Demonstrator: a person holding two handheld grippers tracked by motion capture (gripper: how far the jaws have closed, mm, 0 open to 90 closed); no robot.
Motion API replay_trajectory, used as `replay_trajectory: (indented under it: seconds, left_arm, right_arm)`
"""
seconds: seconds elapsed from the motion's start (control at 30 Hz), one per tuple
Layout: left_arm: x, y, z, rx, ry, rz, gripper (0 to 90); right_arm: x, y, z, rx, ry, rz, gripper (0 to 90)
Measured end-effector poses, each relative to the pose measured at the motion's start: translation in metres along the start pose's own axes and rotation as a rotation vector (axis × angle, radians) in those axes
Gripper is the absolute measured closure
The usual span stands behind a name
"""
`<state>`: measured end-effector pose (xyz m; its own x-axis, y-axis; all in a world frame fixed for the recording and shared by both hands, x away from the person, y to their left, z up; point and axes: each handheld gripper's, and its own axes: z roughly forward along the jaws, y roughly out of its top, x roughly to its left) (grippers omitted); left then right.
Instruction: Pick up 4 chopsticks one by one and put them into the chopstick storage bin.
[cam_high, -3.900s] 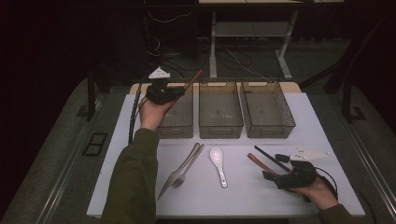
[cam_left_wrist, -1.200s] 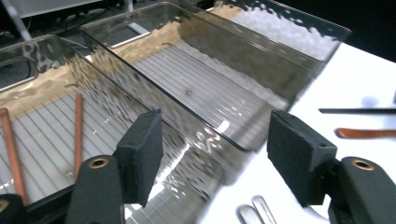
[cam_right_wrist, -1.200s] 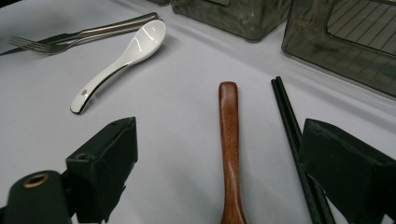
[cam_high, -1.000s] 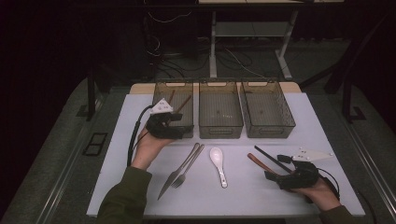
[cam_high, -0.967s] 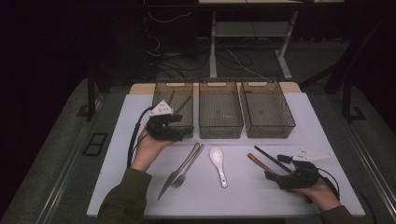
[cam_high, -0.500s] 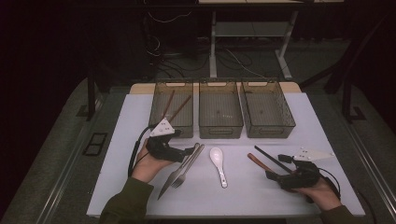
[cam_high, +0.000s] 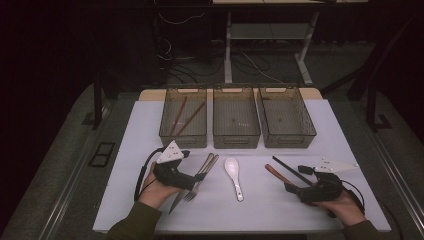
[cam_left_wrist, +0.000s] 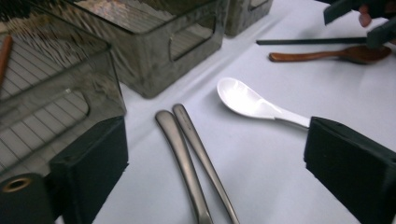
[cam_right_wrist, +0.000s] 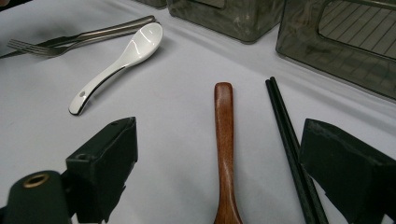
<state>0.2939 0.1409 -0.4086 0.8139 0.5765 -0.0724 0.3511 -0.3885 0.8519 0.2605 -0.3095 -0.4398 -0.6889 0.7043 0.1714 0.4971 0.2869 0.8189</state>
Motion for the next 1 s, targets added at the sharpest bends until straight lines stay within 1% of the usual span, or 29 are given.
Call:
replay_trajectory:
  seconds: [0.1,0.17,0.27,0.33,0.43,0.57,0.67,0.73,0.87,0.93,1.0]
  left_arm:
    - [0.000,-0.006,-0.003,-0.006,0.003,-0.015,1.8]
    - [0.001,-0.011,-0.006,-0.012,0.003,-0.025,1.0]
    - [0.001,-0.019,-0.010,-0.023,-0.001,-0.040,0.2]
    - [-0.001,-0.025,-0.013,-0.038,0.000,-0.044,0.1]
    - [-0.002,-0.032,-0.017,-0.045,-0.009,-0.047,0.0]
    - [-0.005,-0.039,-0.022,-0.044,-0.015,-0.045,0.0]
    - [-0.007,-0.043,-0.023,-0.043,-0.017,-0.043,0.0]
    - [-0.007,-0.043,-0.023,-0.029,-0.012,-0.033,0.0]
    - [-0.006,-0.043,-0.023,-0.030,-0.014,-0.032,0.0]
    - [-0.005,-0.043,-0.024,-0.029,-0.014,-0.031,0.0]
    - [-0.004,-0.044,-0.024,-0.030,-0.013,-0.037,0.0]
  right_arm:
    - [0.000,0.000,-0.001,0.000,-0.003,0.000,11.5]
    - [0.000,0.000,-0.001,-0.006,-0.004,0.004,11.5]
    - [0.000,-0.001,-0.001,-0.001,-0.006,0.000,11.5]
    - [0.000,-0.001,-0.002,-0.004,-0.006,0.003,11.5]
    - [0.000,-0.001,-0.003,-0.007,-0.010,0.004,11.5]
    - [0.001,-0.001,-0.003,-0.006,-0.011,0.004,11.4]
    - [0.001,0.000,-0.004,-0.009,-0.014,0.003,11.4]
    - [0.001,0.001,-0.005,0.001,-0.010,0.007,11.4]
    - [0.000,0.004,-0.009,0.013,-0.011,-0.008,11.4]
    - [-0.002,0.006,-0.012,0.018,-0.024,-0.019,11.4]
    - [-0.005,0.008,-0.016,0.024,-0.028,-0.012,12.3]
